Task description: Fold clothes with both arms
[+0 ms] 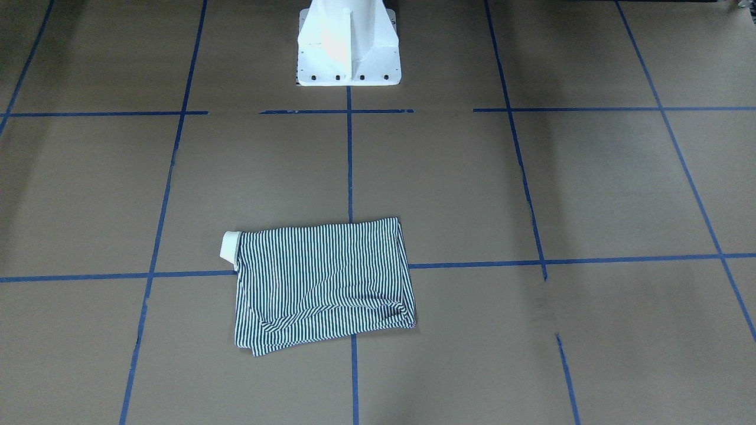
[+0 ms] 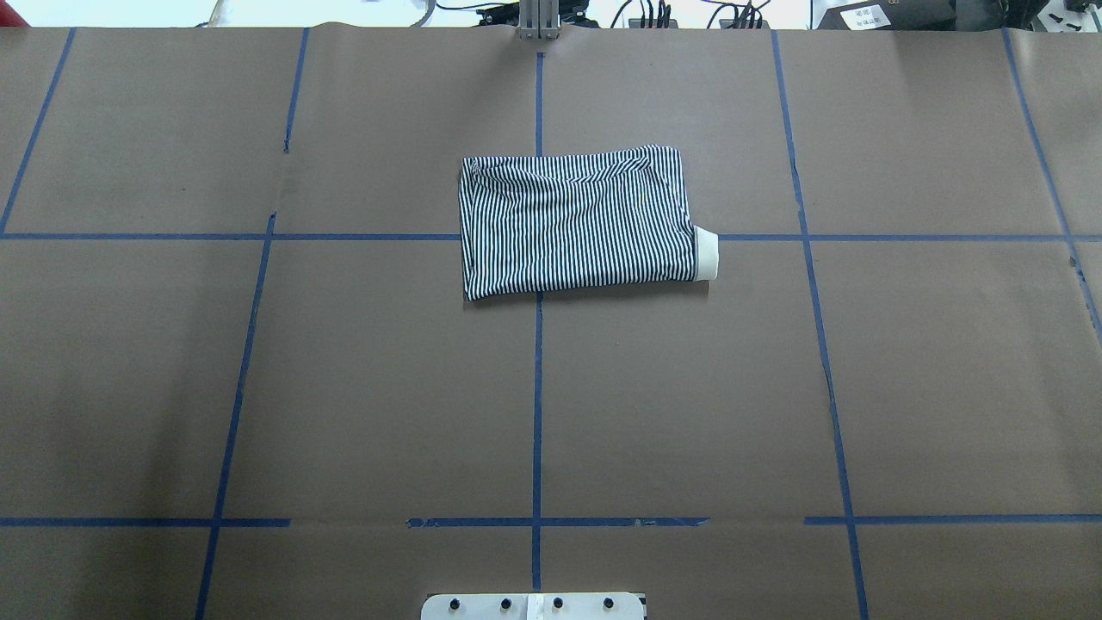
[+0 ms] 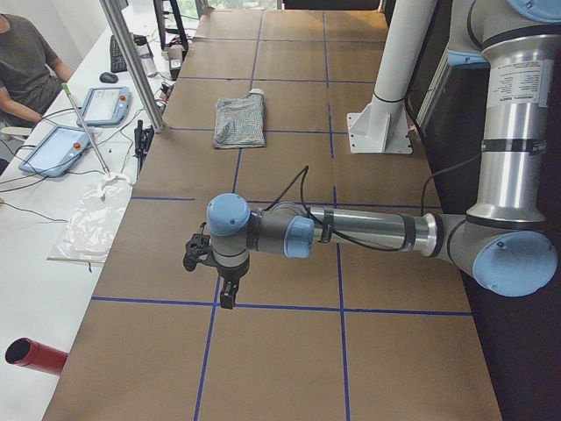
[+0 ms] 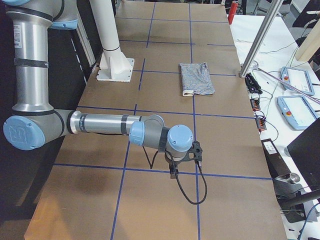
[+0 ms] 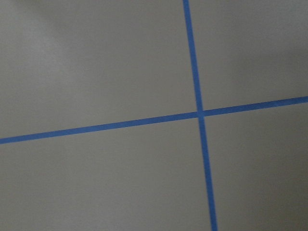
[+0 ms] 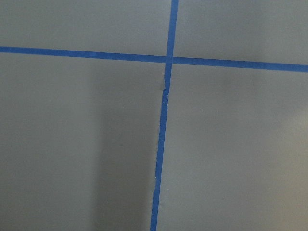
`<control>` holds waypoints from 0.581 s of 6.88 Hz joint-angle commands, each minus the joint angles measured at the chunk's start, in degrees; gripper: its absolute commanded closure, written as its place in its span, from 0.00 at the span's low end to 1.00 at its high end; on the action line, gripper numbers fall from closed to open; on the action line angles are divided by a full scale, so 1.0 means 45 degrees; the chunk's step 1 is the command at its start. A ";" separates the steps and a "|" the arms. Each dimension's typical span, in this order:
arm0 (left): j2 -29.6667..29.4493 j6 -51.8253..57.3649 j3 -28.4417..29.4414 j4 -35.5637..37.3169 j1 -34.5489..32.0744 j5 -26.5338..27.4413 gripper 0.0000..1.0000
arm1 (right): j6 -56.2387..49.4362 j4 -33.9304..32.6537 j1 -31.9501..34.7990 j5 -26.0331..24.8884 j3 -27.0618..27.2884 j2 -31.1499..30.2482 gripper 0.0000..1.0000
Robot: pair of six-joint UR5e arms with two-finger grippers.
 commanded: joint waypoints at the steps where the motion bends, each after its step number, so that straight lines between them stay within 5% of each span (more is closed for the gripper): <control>1: 0.0200 -0.0291 -0.0250 0.0090 0.0137 -0.0078 0.00 | 0.1721 0.1318 -0.0075 -0.0103 0.0035 0.0119 0.00; 4: 0.0258 -0.0232 -0.0173 0.0032 0.0137 0.0020 0.00 | 0.2416 0.2306 -0.0406 -0.0084 -0.0160 0.0080 0.00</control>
